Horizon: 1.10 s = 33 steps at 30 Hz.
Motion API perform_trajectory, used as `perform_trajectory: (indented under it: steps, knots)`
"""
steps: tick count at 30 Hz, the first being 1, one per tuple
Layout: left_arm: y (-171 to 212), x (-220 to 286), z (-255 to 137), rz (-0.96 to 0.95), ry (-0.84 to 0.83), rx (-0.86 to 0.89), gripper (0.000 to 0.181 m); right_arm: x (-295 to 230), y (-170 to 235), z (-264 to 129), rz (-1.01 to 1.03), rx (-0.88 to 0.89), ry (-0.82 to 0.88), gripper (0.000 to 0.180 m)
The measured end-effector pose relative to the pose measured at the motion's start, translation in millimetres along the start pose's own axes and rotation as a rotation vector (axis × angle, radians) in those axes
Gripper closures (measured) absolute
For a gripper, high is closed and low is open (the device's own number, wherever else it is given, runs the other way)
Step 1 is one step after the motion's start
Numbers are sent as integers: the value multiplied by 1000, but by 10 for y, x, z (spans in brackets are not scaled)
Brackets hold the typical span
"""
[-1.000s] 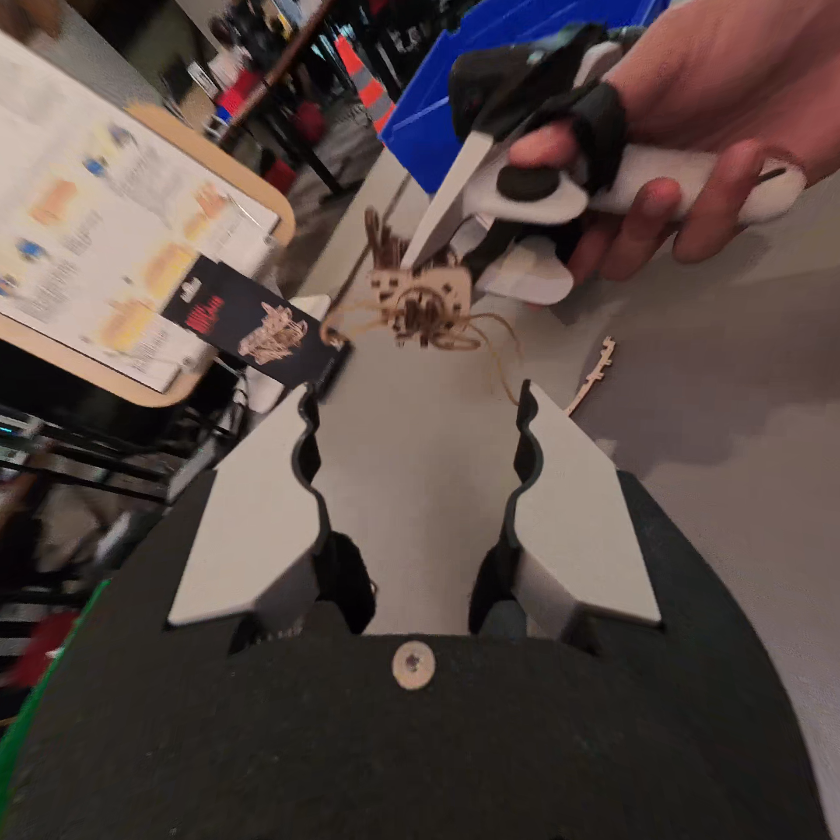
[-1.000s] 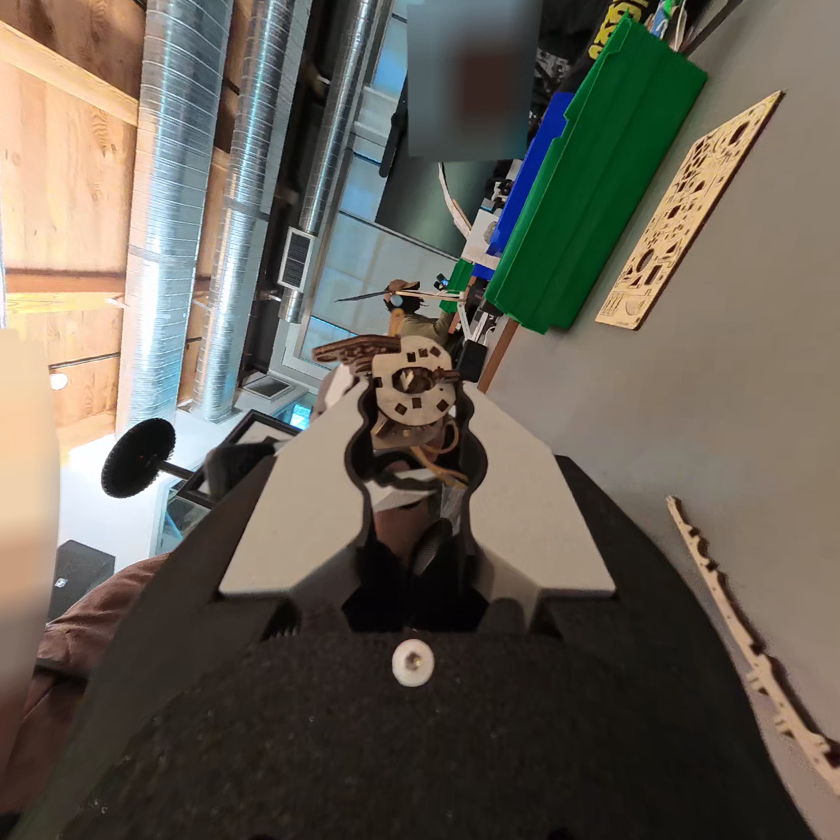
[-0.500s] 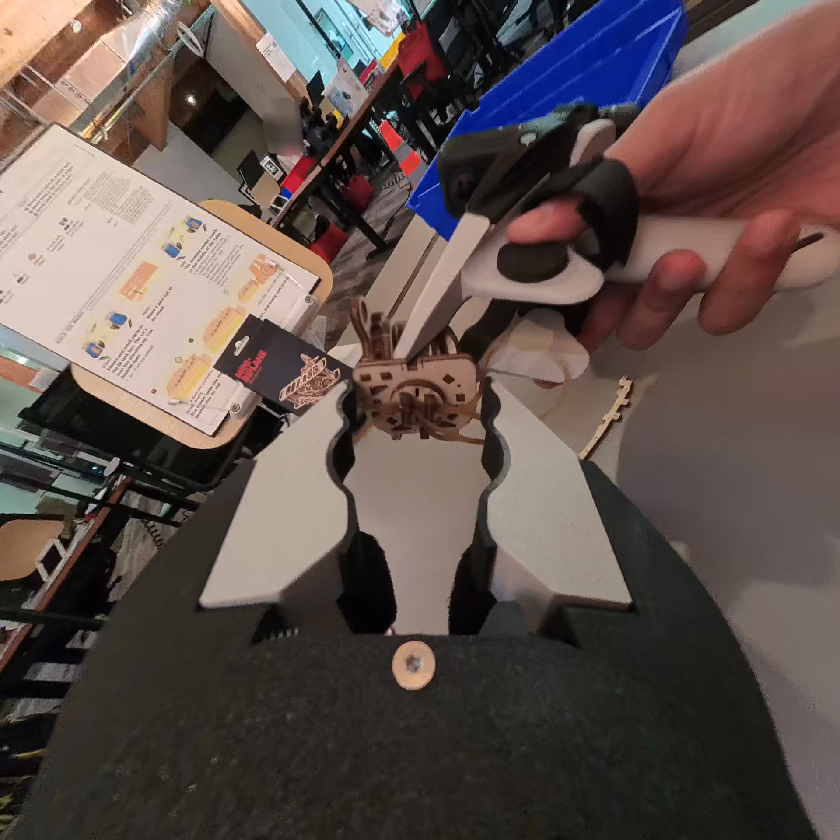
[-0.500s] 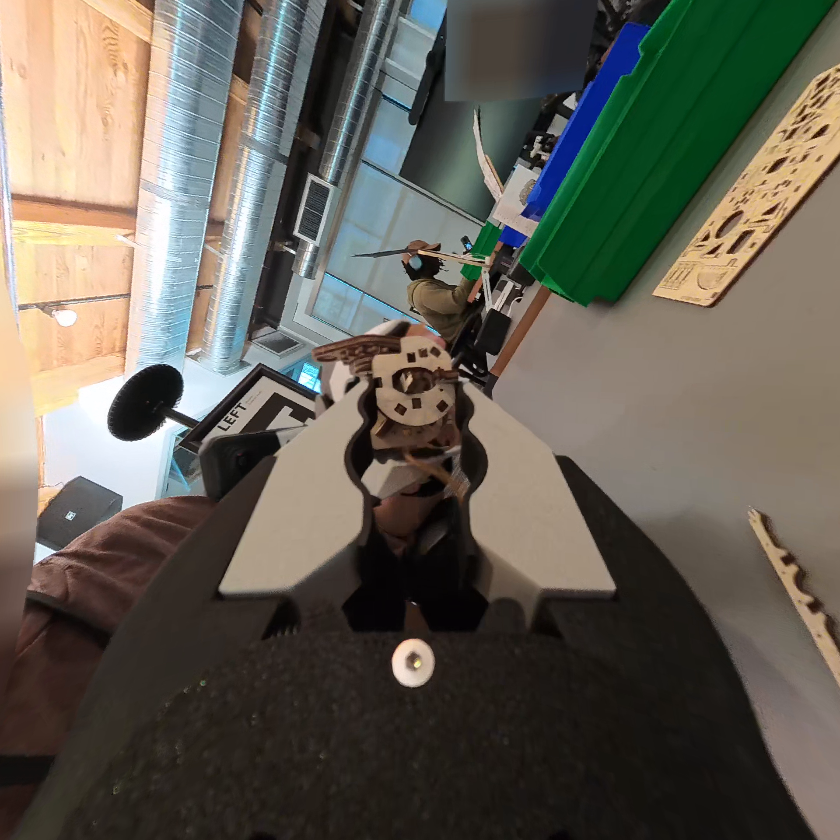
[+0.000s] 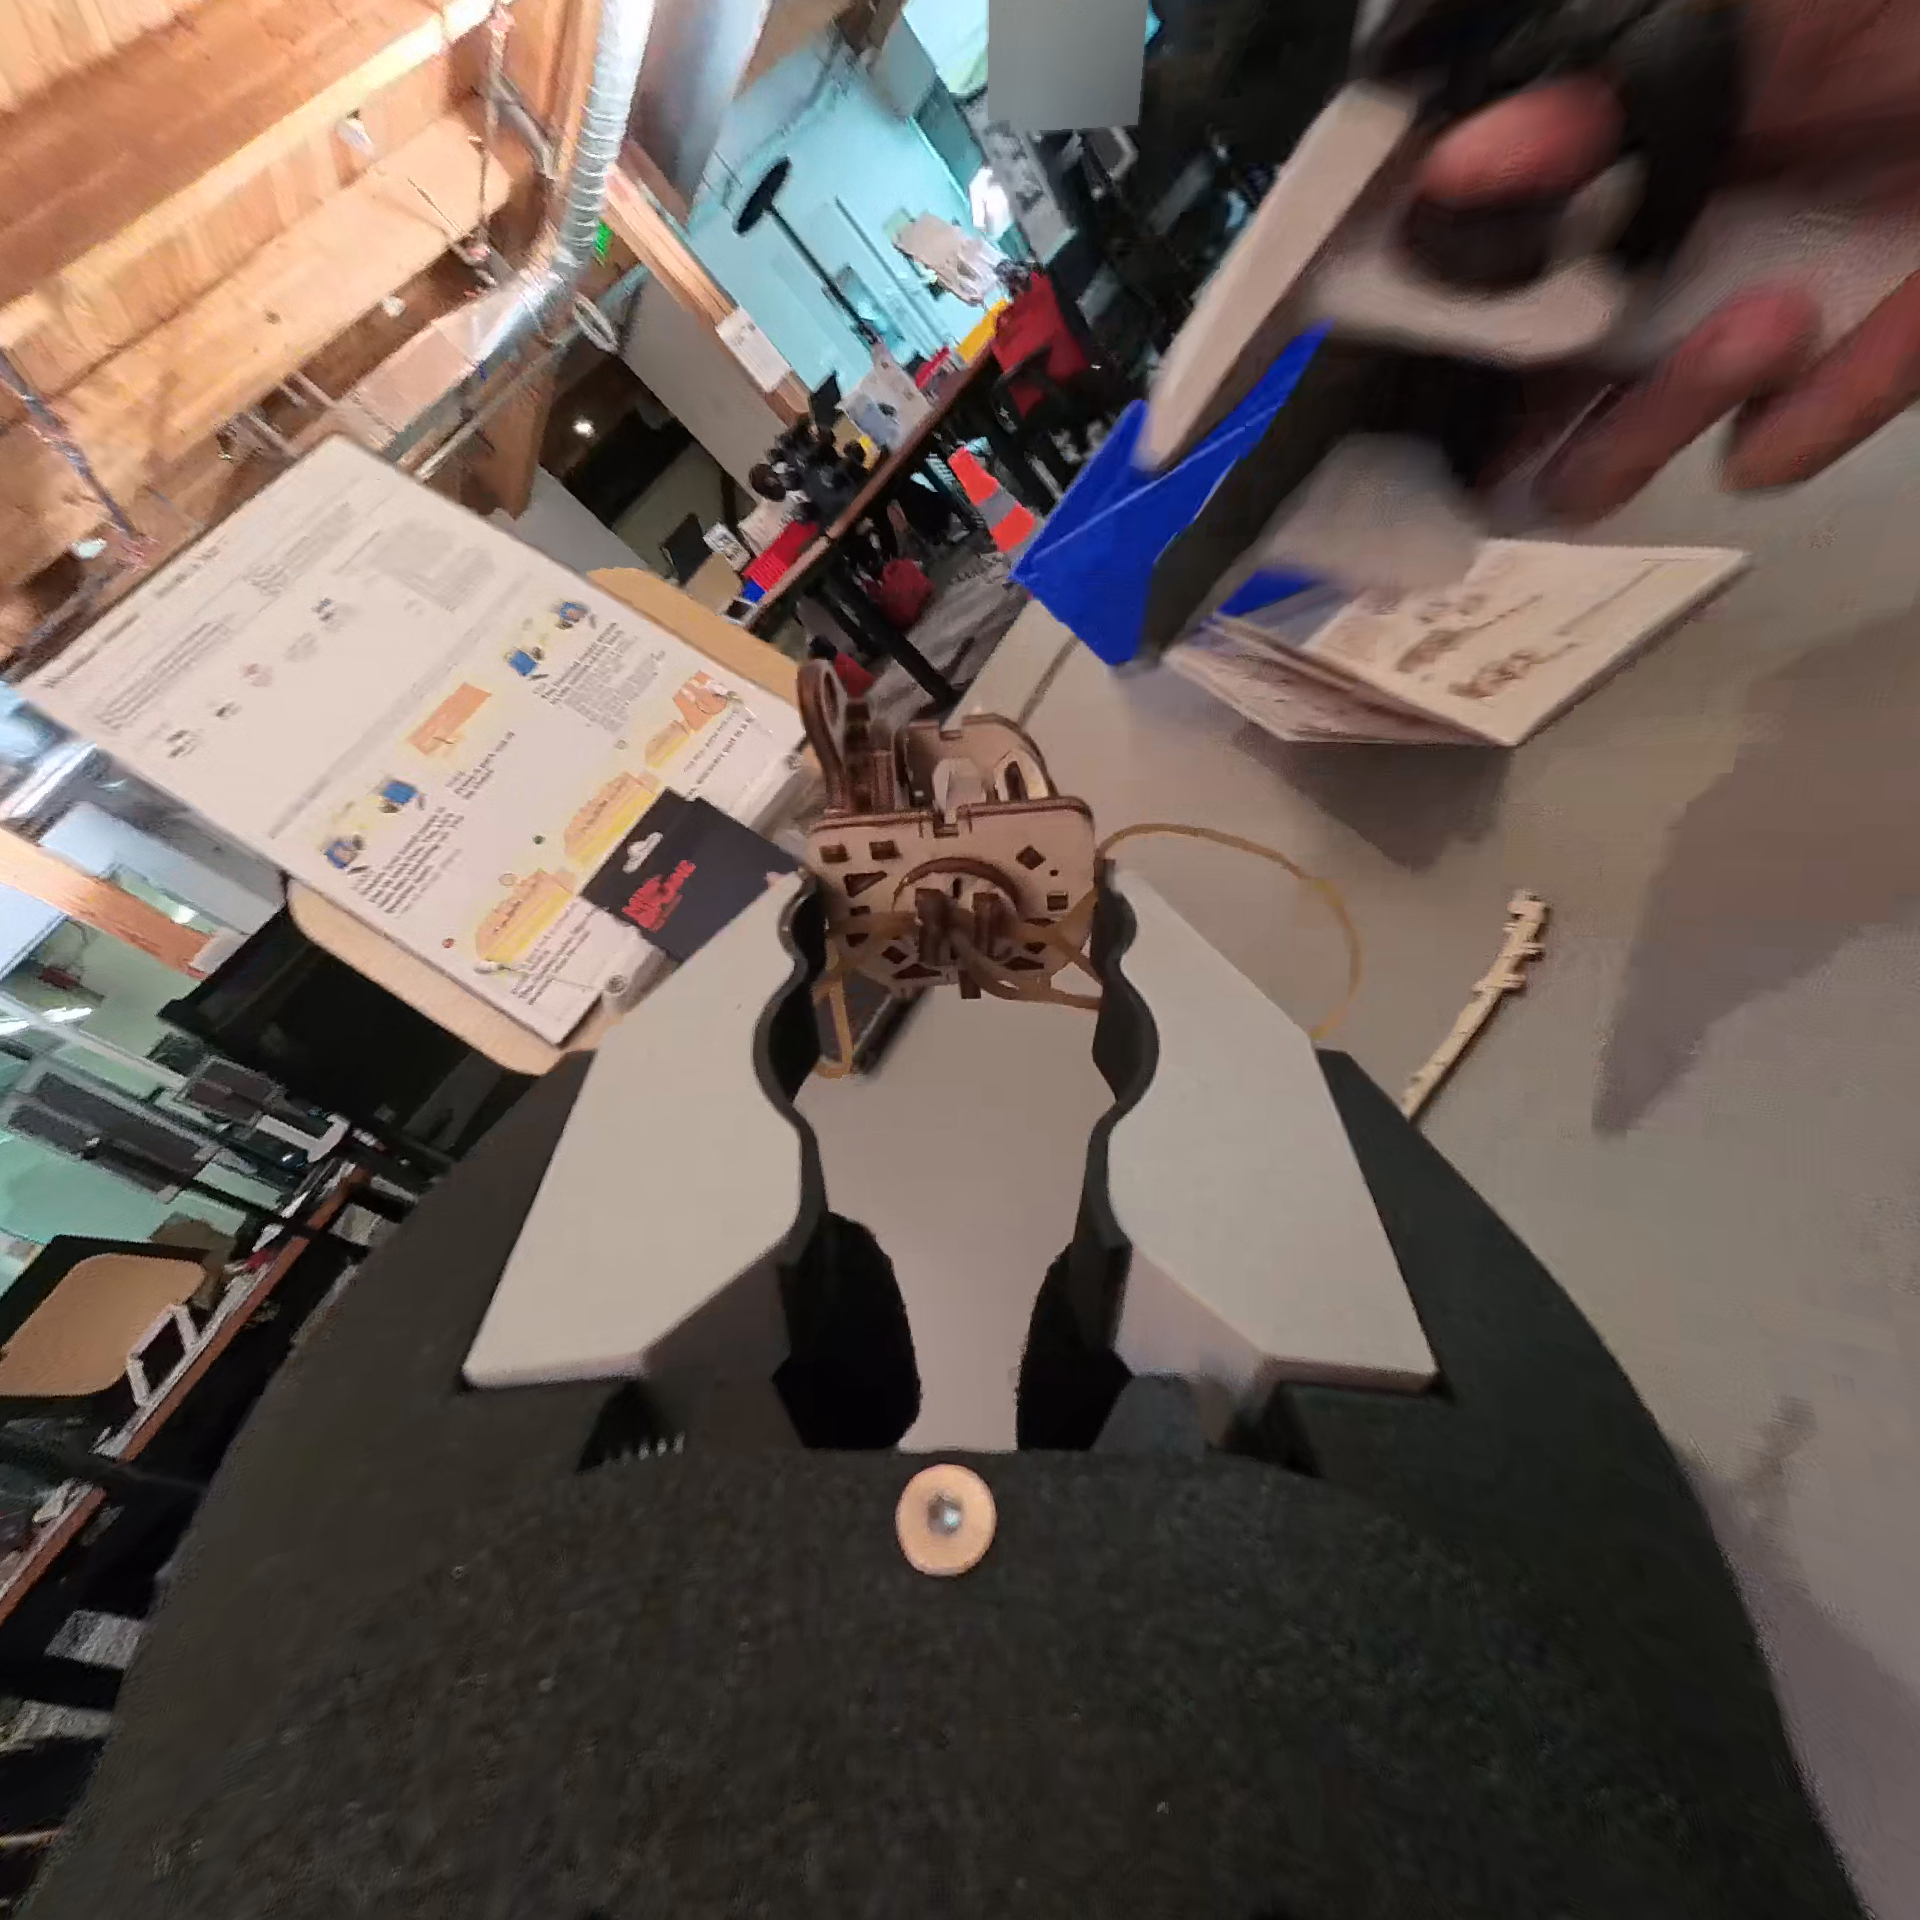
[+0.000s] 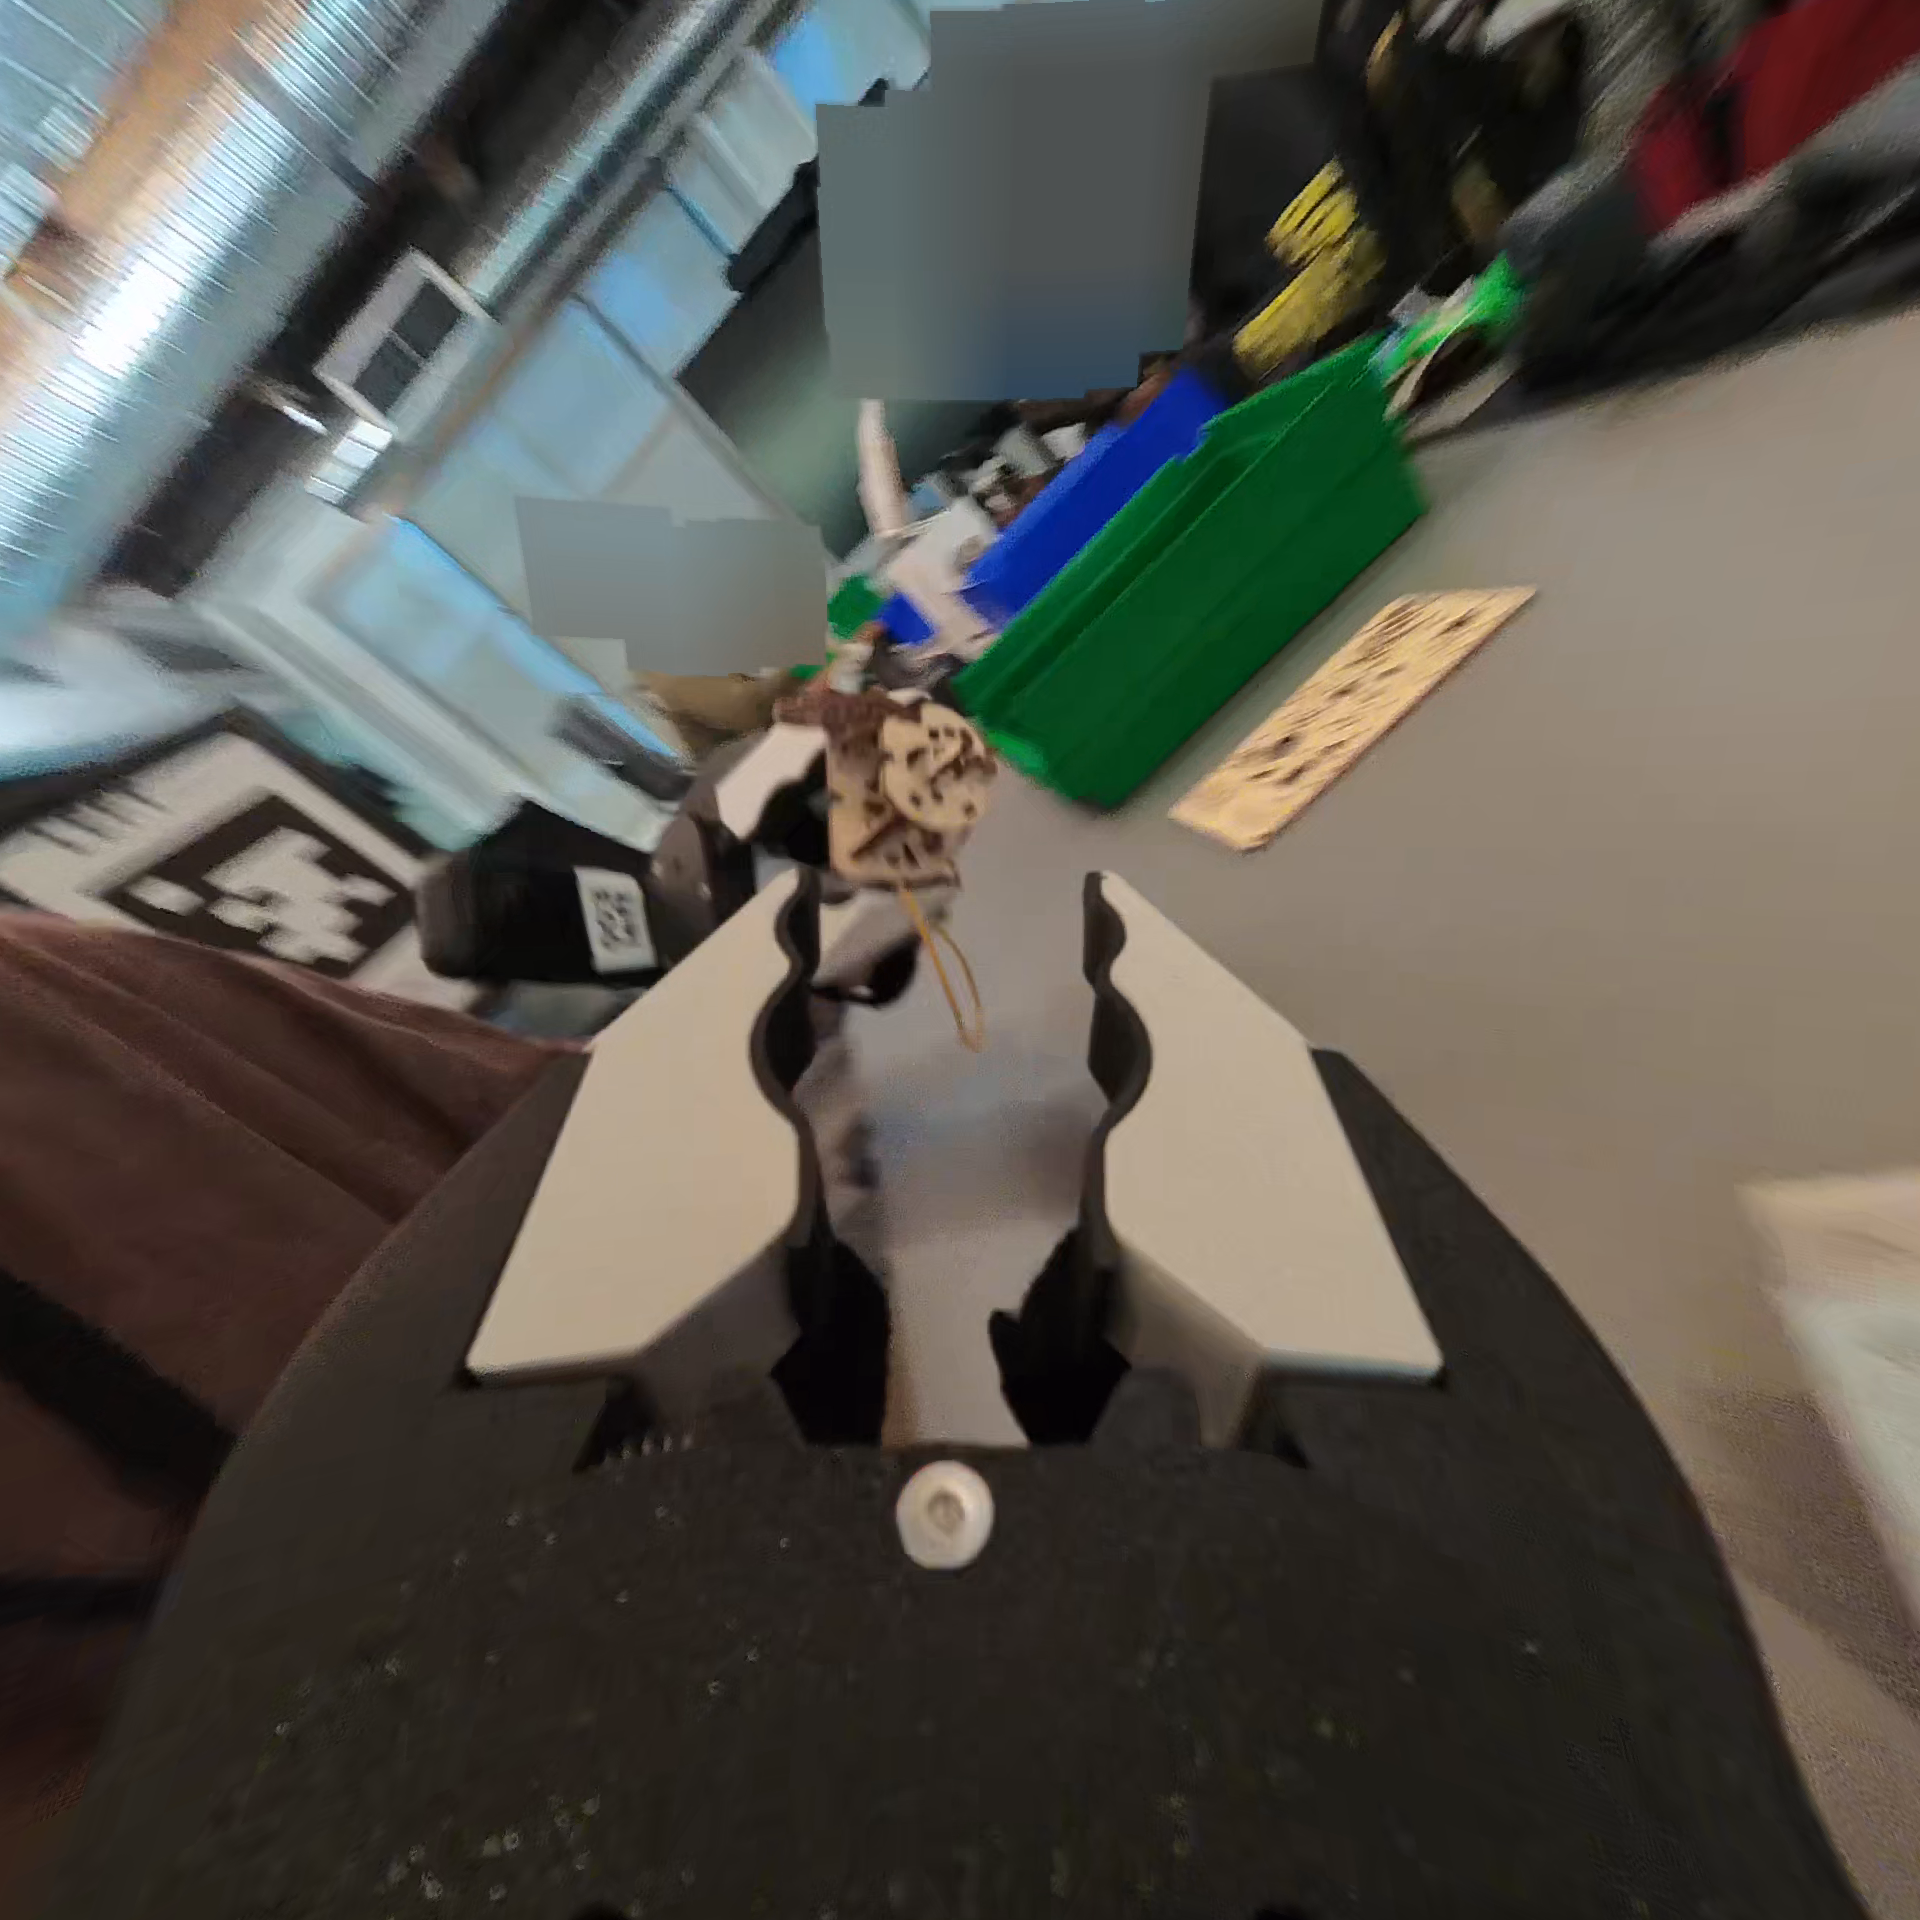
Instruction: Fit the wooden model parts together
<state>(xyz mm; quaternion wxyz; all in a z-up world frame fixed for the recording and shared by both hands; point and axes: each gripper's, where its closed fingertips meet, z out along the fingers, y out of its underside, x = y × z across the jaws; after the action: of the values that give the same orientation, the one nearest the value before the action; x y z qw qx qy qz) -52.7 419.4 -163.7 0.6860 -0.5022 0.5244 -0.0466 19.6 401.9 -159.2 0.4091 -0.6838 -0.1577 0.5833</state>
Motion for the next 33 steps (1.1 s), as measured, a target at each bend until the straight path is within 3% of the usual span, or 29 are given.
perform_trajectory:
  steps: [4,8,12,18,25,30,33]
  knots:
    - [379,-266,121,-61,-102,2,132,356,192,-740,-280,-63,399,138]
    - [686,-346,421,-44,-146,11,132,575,740,-1108,-296,-175,600,138]
    - [789,-337,844,-42,-134,39,132,619,1056,-1067,-260,-240,612,141]
    - [860,-336,1262,-118,-128,67,132,566,1004,-1025,-222,-180,520,146]
    - [909,-269,1271,-116,-102,70,132,649,1055,-1103,-291,-221,547,135]
    - [818,-164,1270,-81,-50,124,132,763,1201,-911,-452,-382,522,131]
    - [799,-153,1200,-47,-51,138,132,842,1294,-742,-545,-476,492,138]
